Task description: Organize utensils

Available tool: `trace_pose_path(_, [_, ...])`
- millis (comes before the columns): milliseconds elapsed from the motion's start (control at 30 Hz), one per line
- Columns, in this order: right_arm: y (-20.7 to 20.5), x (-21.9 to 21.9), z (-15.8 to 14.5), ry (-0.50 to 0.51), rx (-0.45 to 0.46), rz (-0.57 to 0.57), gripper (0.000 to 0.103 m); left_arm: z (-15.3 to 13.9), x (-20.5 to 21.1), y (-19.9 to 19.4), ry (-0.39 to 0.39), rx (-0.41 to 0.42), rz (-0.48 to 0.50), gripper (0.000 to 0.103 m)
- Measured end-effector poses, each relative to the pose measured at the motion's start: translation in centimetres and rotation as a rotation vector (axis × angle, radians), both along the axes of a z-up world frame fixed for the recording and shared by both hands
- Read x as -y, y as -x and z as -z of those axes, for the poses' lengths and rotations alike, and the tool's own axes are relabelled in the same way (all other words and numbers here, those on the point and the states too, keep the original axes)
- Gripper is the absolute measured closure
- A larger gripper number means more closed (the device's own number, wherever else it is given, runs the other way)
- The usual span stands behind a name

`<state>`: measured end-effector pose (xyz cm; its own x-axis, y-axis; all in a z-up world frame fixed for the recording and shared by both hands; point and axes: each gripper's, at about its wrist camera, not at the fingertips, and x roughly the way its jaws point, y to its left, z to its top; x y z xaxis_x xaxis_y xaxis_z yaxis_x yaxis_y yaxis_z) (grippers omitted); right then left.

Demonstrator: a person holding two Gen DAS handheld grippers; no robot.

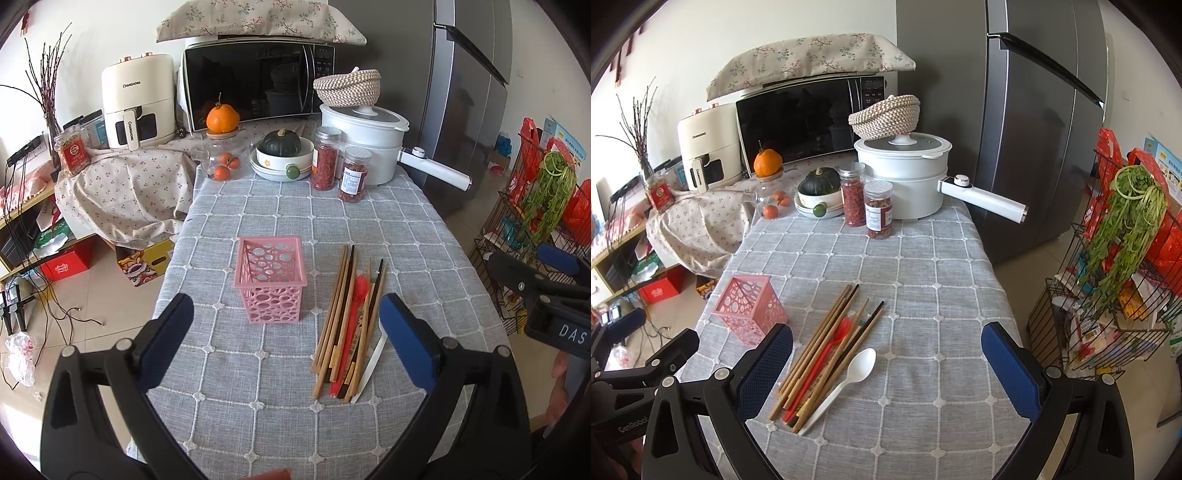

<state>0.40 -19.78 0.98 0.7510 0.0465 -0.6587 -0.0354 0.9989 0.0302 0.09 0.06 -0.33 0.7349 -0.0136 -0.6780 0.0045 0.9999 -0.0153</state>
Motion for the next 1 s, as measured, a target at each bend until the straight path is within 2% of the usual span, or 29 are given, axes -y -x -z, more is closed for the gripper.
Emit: trace_pose_path(1000, [0.20,-0.53,0.46,-0.005,-0.007,-0.013,0.000,0.06,-0.03,0.00,-0.001,-0.001,0.000,0.003])
